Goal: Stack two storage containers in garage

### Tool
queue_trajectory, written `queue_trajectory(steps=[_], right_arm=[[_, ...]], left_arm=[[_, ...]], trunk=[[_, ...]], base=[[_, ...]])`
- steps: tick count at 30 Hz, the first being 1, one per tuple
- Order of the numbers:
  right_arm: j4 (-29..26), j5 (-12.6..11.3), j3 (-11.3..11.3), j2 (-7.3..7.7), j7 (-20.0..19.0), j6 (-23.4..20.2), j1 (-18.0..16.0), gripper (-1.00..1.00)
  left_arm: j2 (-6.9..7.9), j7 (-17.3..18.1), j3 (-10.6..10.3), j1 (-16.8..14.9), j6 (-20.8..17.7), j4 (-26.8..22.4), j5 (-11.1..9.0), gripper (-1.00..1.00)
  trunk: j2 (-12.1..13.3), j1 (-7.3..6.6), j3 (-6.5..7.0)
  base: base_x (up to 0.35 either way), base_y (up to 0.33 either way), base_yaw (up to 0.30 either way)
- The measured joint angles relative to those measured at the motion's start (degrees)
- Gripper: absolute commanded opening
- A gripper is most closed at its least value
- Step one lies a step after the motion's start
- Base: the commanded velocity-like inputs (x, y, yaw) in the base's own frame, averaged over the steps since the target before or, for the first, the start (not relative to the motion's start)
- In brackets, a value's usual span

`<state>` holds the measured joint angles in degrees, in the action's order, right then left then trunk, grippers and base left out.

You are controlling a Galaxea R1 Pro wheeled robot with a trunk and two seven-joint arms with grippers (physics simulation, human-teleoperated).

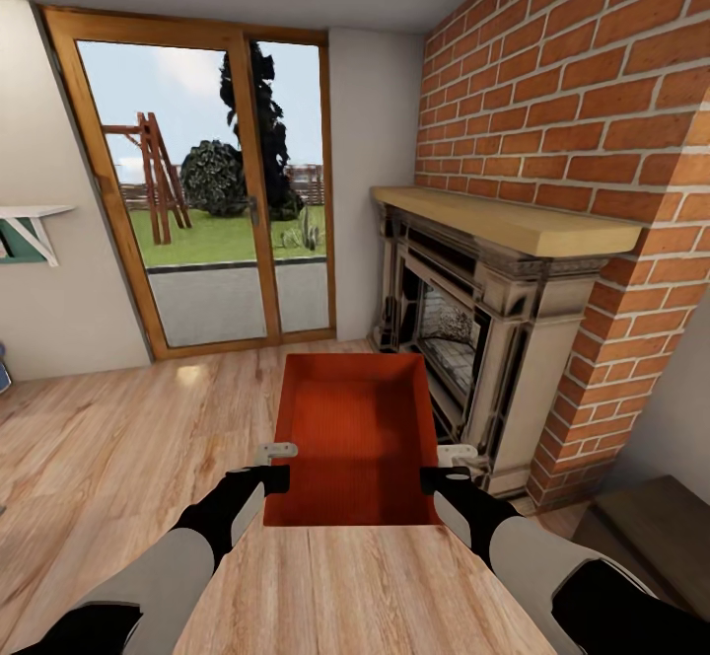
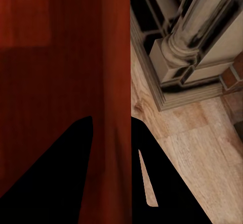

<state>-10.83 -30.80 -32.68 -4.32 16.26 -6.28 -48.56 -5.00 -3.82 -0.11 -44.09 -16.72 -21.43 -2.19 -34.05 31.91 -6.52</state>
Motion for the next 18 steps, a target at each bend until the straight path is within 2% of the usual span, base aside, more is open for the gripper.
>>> queue_trajectory(steps=[7, 18], right_arm=[[0.0, 0.0, 0.0, 0.0, 0.0, 0.0, 0.0, -1.0], [-0.1, 0.0, 0.0, -0.01, 0.1, -0.1, 0.0, -1.0]], left_arm=[[0.01, 0.0, 0.0, 0.0, 0.0, 0.0, 0.0, -1.0], [0.02, 0.0, 0.0, 0.0, 0.0, 0.0, -0.1, -1.0]], trunk=[[0.0, 0.0, 0.0], [0.0, 0.0, 0.34]], base=[[0.0, 0.0, 0.031], [0.0, 0.0, 0.274]])
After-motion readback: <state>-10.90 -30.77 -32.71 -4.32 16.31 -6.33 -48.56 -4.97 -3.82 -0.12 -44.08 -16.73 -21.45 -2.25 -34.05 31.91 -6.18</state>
